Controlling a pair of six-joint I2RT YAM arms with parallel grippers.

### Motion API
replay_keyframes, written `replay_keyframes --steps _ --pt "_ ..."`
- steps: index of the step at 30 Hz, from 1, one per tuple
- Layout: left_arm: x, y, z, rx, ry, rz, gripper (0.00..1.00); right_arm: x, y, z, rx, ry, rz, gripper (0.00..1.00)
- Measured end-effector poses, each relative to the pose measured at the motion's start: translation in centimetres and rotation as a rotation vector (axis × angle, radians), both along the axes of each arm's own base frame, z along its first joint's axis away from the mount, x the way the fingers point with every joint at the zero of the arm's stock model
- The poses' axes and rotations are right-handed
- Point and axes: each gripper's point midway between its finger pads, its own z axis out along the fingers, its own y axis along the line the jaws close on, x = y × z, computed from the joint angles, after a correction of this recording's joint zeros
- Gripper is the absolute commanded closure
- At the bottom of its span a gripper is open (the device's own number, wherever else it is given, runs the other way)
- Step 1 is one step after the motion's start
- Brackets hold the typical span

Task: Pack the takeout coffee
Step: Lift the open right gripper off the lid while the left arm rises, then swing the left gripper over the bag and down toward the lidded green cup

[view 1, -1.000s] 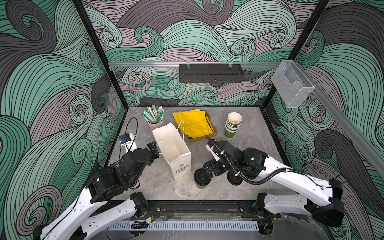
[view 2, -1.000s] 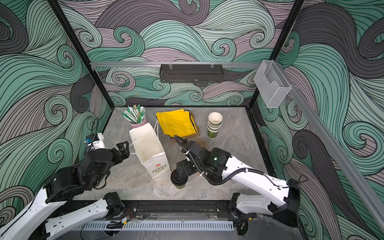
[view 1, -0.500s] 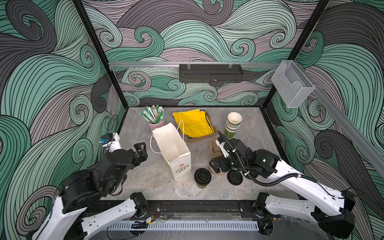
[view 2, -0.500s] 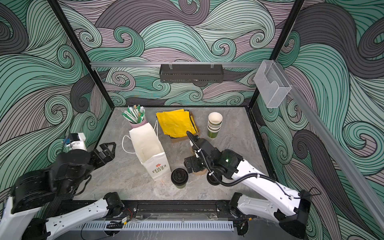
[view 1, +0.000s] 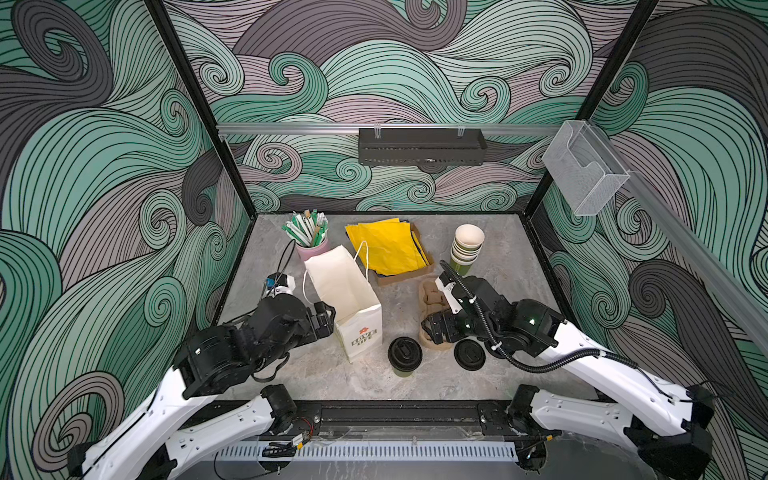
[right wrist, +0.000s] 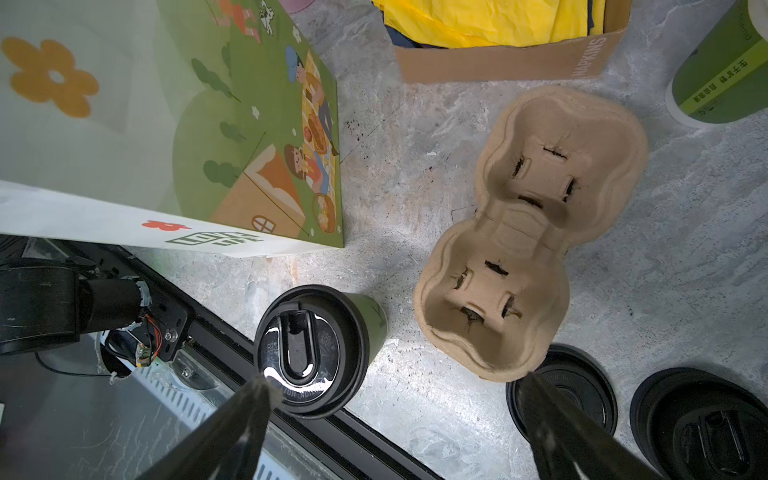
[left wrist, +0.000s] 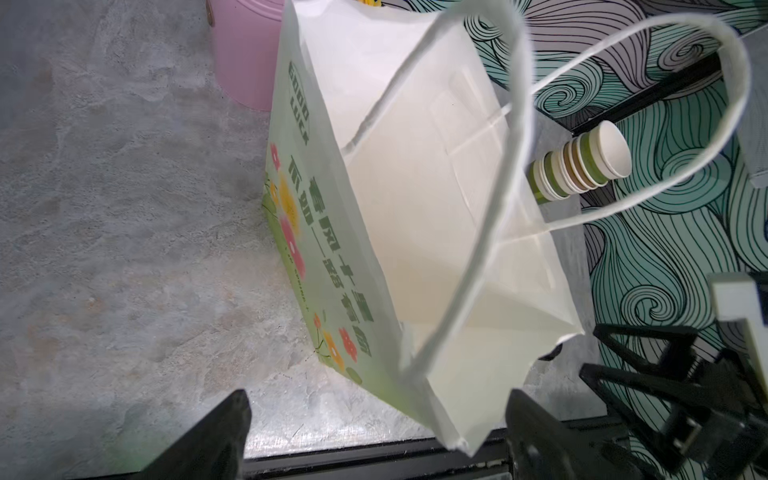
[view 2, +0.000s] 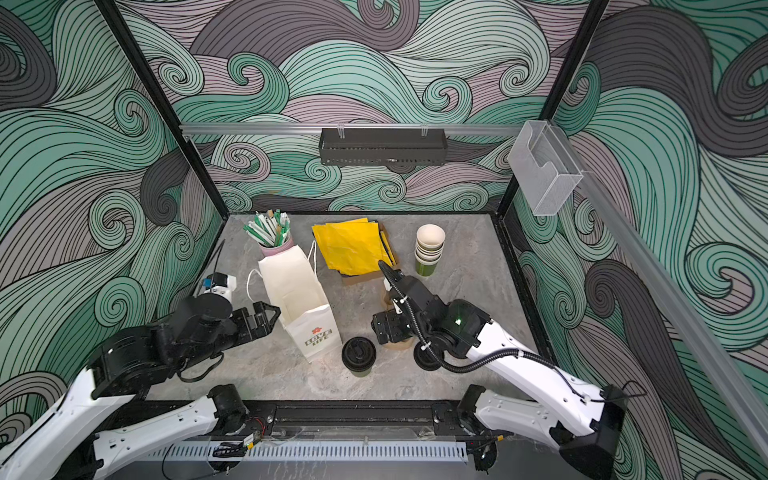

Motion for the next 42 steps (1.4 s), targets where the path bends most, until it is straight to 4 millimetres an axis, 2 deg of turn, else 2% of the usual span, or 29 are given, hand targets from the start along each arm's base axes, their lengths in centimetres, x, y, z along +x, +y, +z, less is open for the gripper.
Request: replay_keyframes --steps 8,12,17,22,26,32,37,42 --pt "3.5 -0.4 1.1 0.148 -0.018 0.105 0.18 -0.4 -0.5 -0.3 0.01 0.001 -0.008 0.06" --pt "4.7 0.2 0.3 0.265 0.01 0.148 0.29 -0.4 -0.5 -0.5 0.005 0.003 -0.01 0.06" --pt "5.1 1.6 -0.5 0.343 0.047 0.179 0.44 -0.3 -0.6 -0.5 0.004 -0.002 -0.013 0.07" --pt "5.5 2.9 -1.0 0.337 0.069 0.203 0.61 -0.2 -0.6 -0.7 -0.003 0.0 -0.014 0.07" --pt "5.5 2.8 -1.9 0.348 0.096 0.182 0.77 -0.2 -0.5 -0.6 -0.004 -0.002 -0.012 0.07" --pt "5.8 2.5 -2.0 0.366 0.096 0.146 1.0 -0.1 -0.6 -0.6 -0.003 -0.004 -0.012 0.07" --pt "6.2 2.1 -1.8 0.389 0.074 0.089 1.0 0.0 -0.6 -0.6 -0.002 -0.006 -0.014 0.07" --pt "7.1 0.8 -1.4 0.39 0.016 -0.022 1.0 0.0 -0.6 -0.6 -0.002 -0.005 -0.015 0.07"
